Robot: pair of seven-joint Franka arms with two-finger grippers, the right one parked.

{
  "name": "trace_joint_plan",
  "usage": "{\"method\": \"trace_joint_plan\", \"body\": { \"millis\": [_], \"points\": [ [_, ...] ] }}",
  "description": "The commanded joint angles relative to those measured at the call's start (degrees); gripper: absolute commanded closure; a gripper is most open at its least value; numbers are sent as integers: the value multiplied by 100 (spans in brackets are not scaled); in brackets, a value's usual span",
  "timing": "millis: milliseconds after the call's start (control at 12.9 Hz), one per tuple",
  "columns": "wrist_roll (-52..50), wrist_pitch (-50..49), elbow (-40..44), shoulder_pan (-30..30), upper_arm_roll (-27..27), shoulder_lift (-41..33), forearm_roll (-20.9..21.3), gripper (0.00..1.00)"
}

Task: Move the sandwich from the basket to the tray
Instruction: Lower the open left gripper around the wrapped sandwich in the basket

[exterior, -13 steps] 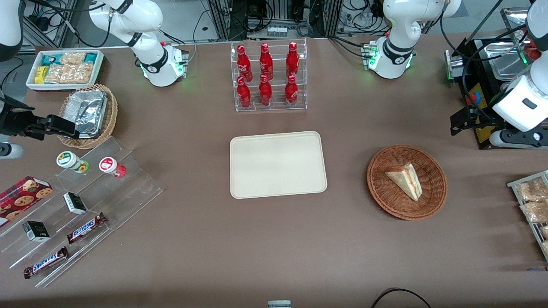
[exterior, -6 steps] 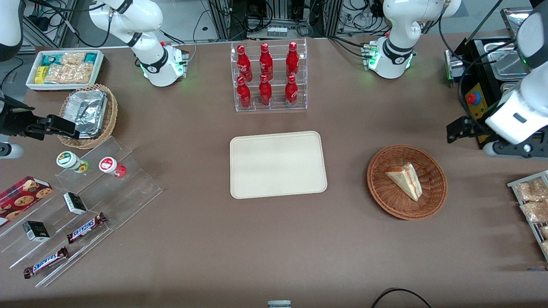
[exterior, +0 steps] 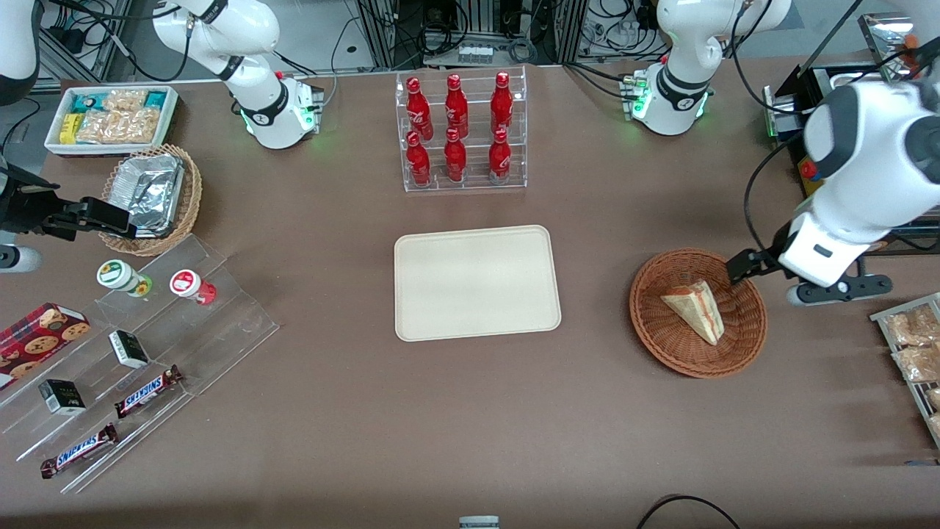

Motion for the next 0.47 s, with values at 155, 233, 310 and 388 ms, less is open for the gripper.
{"method": "trace_joint_plan", "body": {
  "millis": [155,233,310,388],
  "points": [
    [-1499,1407,-1427,-79,-70,-243,73,0],
    [-1554,1444,-1481,-70,-70,-139,64,0],
    [-1580,1470,-1481,-70,-70,-25,64,0],
    [-1615,1592,-1481,-70,-70,64,64,0]
  ]
}}
